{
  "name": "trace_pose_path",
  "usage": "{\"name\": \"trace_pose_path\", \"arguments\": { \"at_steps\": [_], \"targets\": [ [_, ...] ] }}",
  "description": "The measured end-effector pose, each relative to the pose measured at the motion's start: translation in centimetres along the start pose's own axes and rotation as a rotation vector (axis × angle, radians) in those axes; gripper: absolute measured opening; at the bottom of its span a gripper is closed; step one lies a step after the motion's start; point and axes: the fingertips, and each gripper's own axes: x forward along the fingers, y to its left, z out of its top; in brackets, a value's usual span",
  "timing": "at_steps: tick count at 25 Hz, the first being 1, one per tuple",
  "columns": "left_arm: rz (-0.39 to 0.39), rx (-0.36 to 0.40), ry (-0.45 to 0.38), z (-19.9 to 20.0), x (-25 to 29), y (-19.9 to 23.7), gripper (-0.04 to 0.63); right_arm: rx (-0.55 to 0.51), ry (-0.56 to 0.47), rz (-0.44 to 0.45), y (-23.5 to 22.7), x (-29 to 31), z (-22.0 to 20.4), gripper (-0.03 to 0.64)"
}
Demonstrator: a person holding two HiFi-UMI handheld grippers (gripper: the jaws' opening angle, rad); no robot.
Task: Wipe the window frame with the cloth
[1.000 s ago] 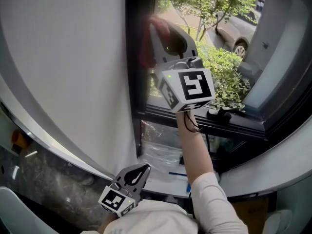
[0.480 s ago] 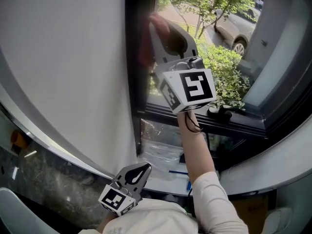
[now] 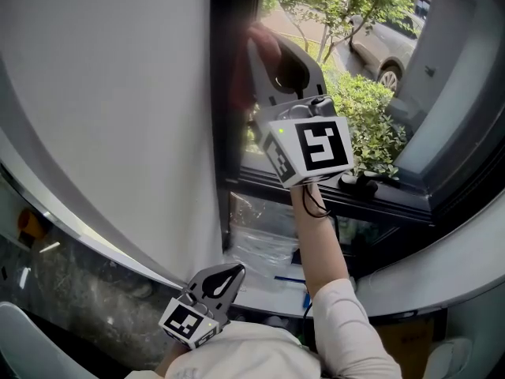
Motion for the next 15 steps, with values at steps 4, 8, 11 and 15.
{"name": "trace_pose_path", "arguments": {
  "at_steps": [4,8,11,15],
  "targets": [
    [-0.009,0.0,0.002,-0.1,0.0,-0.2,0.011,-0.027,0.002,-0.001,0.0,0.0,-0.2,0.091],
    [-0.03,0.005,-0.026,0.5,0.2,-0.7,0.011,-0.041,0.01,-0.001,0.1,0.1,-0.3,0.091],
    [-0.042,0.008,-0.034,0.6,0.2,-1.1,0.011,-0.033,0.016,-0.001,0.0,-0.1,-0.4,0.091],
    [-0.042,0.006,-0.037,0.5,0.2,-1.2,0.011,-0.015,0.026,0.001,0.0,-0.5,-1.0,0.091]
  ]
}}
